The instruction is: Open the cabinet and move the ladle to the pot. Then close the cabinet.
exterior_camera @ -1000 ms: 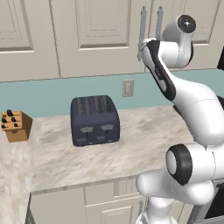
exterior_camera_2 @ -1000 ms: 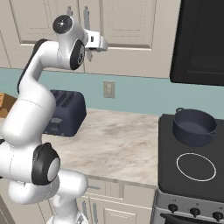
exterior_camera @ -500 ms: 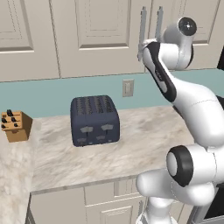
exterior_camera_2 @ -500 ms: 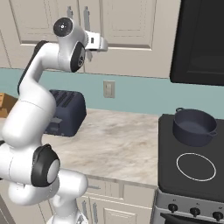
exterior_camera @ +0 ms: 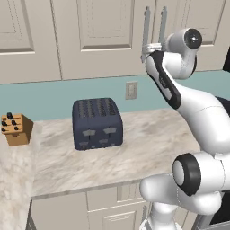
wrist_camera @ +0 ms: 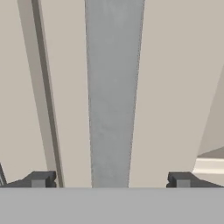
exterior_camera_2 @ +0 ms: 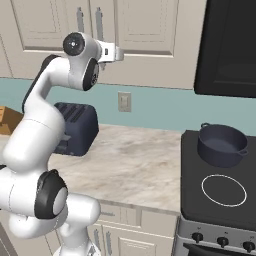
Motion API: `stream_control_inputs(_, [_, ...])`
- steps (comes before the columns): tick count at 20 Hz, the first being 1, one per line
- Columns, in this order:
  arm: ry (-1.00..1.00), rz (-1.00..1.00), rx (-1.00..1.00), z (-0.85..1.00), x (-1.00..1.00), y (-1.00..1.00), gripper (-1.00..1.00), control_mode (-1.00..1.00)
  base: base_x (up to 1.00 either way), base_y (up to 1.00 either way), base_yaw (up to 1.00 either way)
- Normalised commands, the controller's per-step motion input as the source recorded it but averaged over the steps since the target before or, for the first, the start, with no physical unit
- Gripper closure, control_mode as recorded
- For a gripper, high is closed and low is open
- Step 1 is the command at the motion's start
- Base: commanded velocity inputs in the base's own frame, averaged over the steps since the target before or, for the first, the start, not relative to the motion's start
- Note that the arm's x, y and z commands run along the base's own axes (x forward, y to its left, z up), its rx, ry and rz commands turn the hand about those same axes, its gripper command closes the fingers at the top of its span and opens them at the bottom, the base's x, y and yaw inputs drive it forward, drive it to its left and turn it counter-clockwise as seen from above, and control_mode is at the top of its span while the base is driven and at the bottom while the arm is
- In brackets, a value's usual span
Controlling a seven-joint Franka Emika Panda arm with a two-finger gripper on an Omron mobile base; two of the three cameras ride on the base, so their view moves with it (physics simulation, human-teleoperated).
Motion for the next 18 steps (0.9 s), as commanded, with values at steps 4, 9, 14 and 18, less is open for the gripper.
stream_control_inputs(4, [0.05, 0.0, 0.05, -0.17, 1.0, 0.0, 1.0, -1.0, 0.0, 0.0, 0.0])
stream_control_inputs(9, [0.0, 0.02, 0.04, -0.46, 1.0, 0.0, 1.0, -1.0, 0.0, 0.0, 0.0])
stream_control_inputs(14, [-0.04, 0.05, 0.02, -0.47, 0.83, 0.0, 1.0, -1.0, 0.0, 0.0, 0.0])
stream_control_inputs(18, [-0.13, 0.01, 0.0, -0.14, 0.2, -0.1, 1.0, -1.0, 0.0, 0.0, 0.0])
